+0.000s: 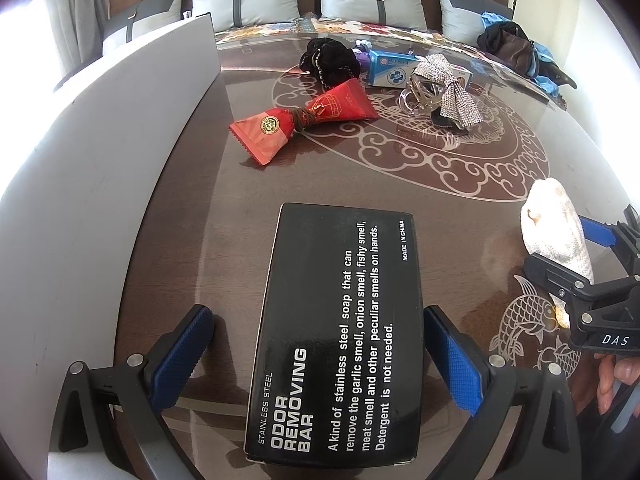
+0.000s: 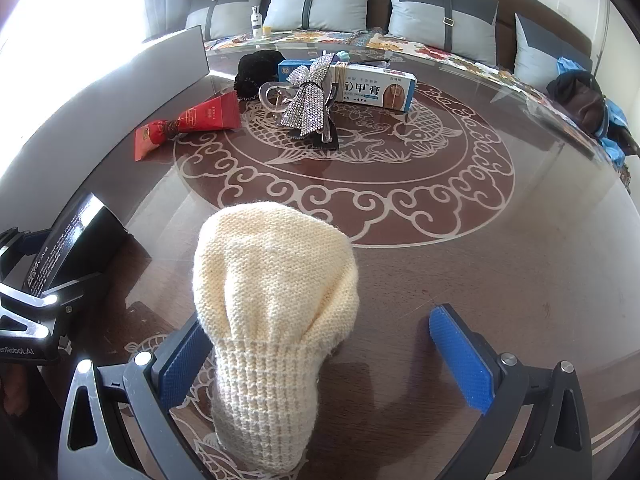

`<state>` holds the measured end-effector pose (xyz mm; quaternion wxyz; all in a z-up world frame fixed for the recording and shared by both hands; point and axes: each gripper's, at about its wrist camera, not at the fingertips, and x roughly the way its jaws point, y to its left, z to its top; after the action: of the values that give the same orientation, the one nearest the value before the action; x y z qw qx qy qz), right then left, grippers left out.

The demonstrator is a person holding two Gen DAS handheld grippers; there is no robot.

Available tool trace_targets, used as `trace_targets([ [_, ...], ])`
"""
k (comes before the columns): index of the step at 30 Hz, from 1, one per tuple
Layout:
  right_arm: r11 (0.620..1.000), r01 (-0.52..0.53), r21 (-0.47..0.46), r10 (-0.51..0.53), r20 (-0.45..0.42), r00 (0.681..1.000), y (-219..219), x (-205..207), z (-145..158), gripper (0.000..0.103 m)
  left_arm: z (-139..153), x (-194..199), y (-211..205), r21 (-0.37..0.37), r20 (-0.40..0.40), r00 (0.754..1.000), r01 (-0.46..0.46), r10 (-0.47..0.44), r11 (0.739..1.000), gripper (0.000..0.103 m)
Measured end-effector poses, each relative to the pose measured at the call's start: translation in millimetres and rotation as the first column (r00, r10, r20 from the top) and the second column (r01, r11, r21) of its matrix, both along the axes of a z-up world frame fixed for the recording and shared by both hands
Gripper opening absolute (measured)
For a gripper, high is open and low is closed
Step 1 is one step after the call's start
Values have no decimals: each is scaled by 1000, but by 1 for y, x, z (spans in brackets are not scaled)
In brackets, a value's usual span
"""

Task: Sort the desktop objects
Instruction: 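Lift the black box with the left gripper while the right gripper lifts the cream mitt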

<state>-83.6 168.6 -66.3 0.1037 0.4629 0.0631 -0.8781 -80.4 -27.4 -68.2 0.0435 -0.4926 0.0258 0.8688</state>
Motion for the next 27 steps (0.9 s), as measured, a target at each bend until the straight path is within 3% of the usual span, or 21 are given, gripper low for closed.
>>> trace_targets([
  [10, 1000, -1, 8, 0, 32, 999, -1, -3, 1, 103, 0, 2, 1, 4, -28, 999, 18, -18, 1000, 101],
  [11, 1000, -1, 10, 1, 39, 999, -1, -4, 1, 103, 1, 3, 1, 5, -39, 999, 20, -20, 1000, 97],
  [13, 1000, -2, 14, 2, 50, 999, -1, -5, 1, 103, 5, 4, 3, 6, -61, 997, 44, -43, 999, 68],
  [14, 1000, -3, 14, 2, 56, 998, -1, -6, 2, 103, 7, 5, 5, 12, -69, 995, 66, -65, 998, 59],
  [15, 1000, -4, 14, 3, 62, 998, -1, -7, 2, 102, 7, 5, 7, 2, -67, 995, 76, -76, 997, 58],
  [16, 1000, -5, 13, 4, 60, 998, -2, -6, 3, 100, 7, 6, 6, 6, -72, 994, 77, -77, 997, 58],
  [17, 1000, -10, 10, 9, 48, 999, -2, -3, 5, 89, 7, 6, 5, 18, -75, 995, 71, -69, 997, 57],
  [18, 1000, -20, 9, 20, 34, 999, -4, 0, 8, 69, 8, 6, 4, 29, -77, 995, 62, -60, 998, 57],
  [20, 999, -30, 11, 29, 38, 999, -7, 2, 12, 51, 9, 6, 1, 66, -75, 996, 48, -43, 997, 57],
  [27, 999, 6, -40, -6, 15, 1000, 1, 16, 30, 50, 35, 20, -3, 139, -161, 986, 61, -38, 988, 57],
])
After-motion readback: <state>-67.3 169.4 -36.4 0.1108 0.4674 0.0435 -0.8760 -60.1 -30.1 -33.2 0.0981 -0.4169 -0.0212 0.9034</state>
